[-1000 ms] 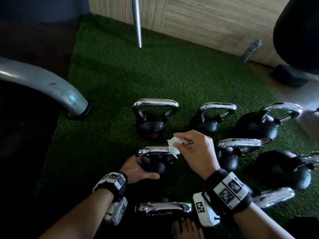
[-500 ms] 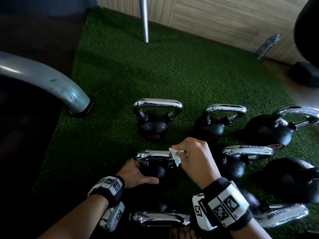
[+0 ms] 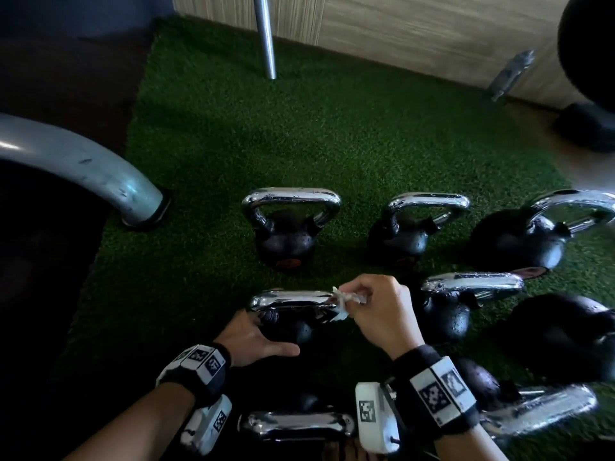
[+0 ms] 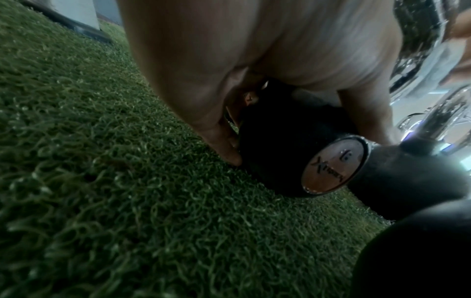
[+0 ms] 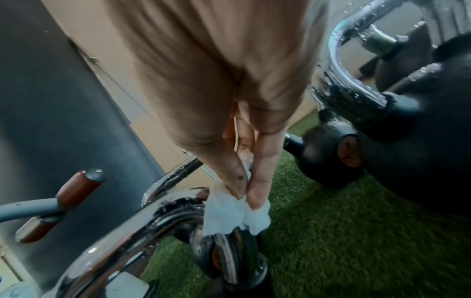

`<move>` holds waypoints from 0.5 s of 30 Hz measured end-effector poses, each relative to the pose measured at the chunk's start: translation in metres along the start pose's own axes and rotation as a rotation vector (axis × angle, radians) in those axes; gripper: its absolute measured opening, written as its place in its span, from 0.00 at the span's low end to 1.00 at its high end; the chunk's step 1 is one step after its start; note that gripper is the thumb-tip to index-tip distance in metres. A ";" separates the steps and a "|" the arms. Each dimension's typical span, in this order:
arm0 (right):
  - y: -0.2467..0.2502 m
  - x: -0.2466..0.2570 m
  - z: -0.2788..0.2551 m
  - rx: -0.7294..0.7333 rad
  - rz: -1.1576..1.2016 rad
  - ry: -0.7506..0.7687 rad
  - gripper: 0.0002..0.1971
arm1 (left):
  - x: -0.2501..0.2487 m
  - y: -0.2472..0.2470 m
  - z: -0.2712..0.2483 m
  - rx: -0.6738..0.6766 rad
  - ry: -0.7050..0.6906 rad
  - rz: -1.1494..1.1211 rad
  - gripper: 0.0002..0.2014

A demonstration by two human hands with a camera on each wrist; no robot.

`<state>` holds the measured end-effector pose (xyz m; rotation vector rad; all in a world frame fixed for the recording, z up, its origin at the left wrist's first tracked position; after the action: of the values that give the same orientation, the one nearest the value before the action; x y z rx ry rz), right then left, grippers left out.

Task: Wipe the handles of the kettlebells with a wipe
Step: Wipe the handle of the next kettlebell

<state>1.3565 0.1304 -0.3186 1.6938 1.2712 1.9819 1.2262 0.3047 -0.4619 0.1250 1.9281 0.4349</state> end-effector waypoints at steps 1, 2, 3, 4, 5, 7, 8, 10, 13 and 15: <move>-0.004 -0.008 0.003 0.024 0.027 -0.043 0.09 | 0.002 -0.001 0.000 0.002 0.014 -0.018 0.38; -0.009 -0.018 0.004 0.056 0.069 -0.096 0.09 | 0.002 -0.001 -0.001 -0.001 0.029 -0.032 0.36; -0.016 -0.026 0.005 0.091 0.117 -0.156 0.10 | 0.004 -0.002 -0.001 -0.004 0.041 -0.046 0.35; -0.022 -0.033 0.004 0.123 0.162 -0.215 0.12 | 0.006 -0.002 -0.002 -0.004 0.050 -0.065 0.35; -0.026 -0.038 0.003 0.146 0.193 -0.252 0.13 | 0.008 -0.004 -0.002 -0.003 0.058 -0.087 0.36; -0.031 -0.043 0.003 0.161 0.242 -0.285 0.14 | 0.010 -0.005 -0.001 0.002 0.058 -0.116 0.41; -0.032 -0.044 0.003 0.167 0.265 -0.297 0.14 | 0.009 -0.004 -0.002 0.000 0.054 -0.123 0.44; -0.037 -0.048 0.005 0.191 0.301 -0.337 0.13 | 0.005 -0.001 -0.003 -0.014 0.026 -0.119 0.46; -0.054 -0.056 0.007 0.265 0.363 -0.401 0.12 | -0.002 0.000 -0.003 -0.011 -0.016 -0.063 0.48; -0.060 -0.059 0.008 0.306 0.382 -0.407 0.10 | 0.000 0.001 -0.001 -0.012 -0.013 -0.024 0.50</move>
<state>1.3609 0.1305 -0.4032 2.4911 1.2110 1.5383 1.2248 0.3055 -0.4610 0.0964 1.9117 0.4282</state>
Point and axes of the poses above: each hand's wrist, its own z-axis towards the middle knuckle, its own y-axis out of the back of the hand, x = y × z, the point moved 10 cm from there along z, towards the middle knuckle, and after that the axes turned 2 degrees about -x, right-handed, at the moved point
